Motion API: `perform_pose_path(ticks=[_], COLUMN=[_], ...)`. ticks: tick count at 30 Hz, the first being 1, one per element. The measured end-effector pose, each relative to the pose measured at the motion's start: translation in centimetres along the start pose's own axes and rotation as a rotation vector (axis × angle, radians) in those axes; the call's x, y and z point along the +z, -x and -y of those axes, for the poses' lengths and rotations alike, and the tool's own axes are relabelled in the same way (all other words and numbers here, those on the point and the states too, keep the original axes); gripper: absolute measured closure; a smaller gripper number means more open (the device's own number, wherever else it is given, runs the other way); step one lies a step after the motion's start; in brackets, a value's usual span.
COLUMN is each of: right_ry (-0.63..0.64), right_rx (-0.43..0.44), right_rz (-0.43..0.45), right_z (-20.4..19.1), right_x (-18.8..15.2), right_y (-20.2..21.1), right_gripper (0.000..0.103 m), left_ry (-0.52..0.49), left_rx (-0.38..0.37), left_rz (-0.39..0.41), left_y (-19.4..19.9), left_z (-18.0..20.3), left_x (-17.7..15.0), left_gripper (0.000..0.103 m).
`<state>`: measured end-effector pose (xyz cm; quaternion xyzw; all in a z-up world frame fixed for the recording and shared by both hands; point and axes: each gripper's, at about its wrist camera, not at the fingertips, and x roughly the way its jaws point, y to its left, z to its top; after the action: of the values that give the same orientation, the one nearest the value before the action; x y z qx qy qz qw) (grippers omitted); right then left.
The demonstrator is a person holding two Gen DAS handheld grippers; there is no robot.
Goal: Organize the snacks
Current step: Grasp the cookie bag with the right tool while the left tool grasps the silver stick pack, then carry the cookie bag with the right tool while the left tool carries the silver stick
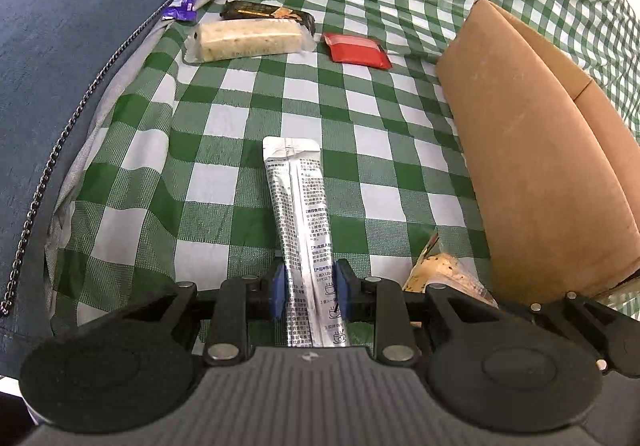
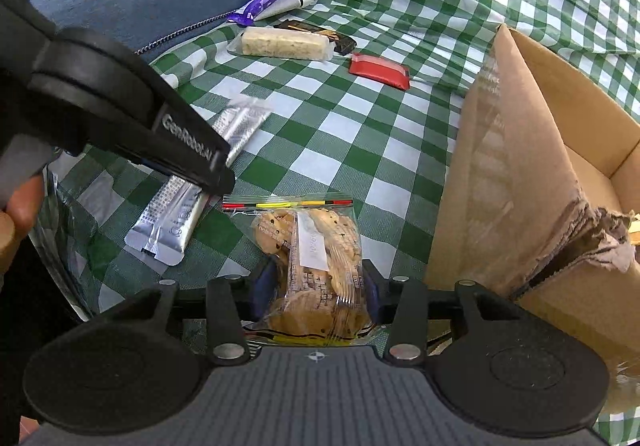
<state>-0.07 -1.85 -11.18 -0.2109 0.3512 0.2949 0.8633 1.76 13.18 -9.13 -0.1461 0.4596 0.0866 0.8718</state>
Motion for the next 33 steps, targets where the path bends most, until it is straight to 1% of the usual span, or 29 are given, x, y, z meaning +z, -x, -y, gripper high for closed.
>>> perform_pose_path(ticks=[6, 15, 20, 21, 24, 26, 28, 31, 33], right_ry=[0.012, 0.017, 0.019, 0.019, 0.015, 0.017, 0.011, 0.013, 0.007], right_rx=[0.012, 0.004, -0.003, -0.001, -0.008, -0.009, -0.001, 0.007, 0.024], right_rz=[0.012, 0.022, 0.036, 0.053, 0.071, 0.090, 0.114, 0.164, 0.199], right_z=[0.1, 0.0, -0.1, 0.0, 0.0, 0.2, 0.5, 0.9, 1.4], right_x=[-0.2, -0.5, -0.5, -0.5, -0.4, -0.2, 0.2, 1.4, 2.3], right_y=[0.2, 0.4, 0.8, 1.0, 1.6, 2.3, 3.1, 5.0, 6.4], right_gripper=[0.056, 0.056, 0.057, 0.057, 0.057, 0.057, 0.057, 0.057, 0.057], left_ry=[-0.002, 0.002, 0.016, 0.022, 0.047, 0.059, 0.060, 0.066, 0.069], left_rx=[0.004, -0.003, -0.006, -0.008, -0.018, -0.015, -0.006, -0.016, -0.018], left_rz=[0.002, 0.014, 0.034, 0.043, 0.082, 0.123, 0.184, 0.288, 0.337], left_y=[-0.3, 0.0, 0.5, 0.7, 1.7, 2.6, 3.8, 5.9, 7.0], left_z=[0.3, 0.0, -0.2, -0.2, -0.4, -0.6, -0.5, -0.5, -0.6], left_x=[0.2, 0.1, 0.1, 0.1, 0.1, 0.2, 0.1, 0.1, 0.1], left_gripper=[0.074, 0.075, 0.075, 0.075, 0.075, 0.075, 0.075, 0.075, 0.075])
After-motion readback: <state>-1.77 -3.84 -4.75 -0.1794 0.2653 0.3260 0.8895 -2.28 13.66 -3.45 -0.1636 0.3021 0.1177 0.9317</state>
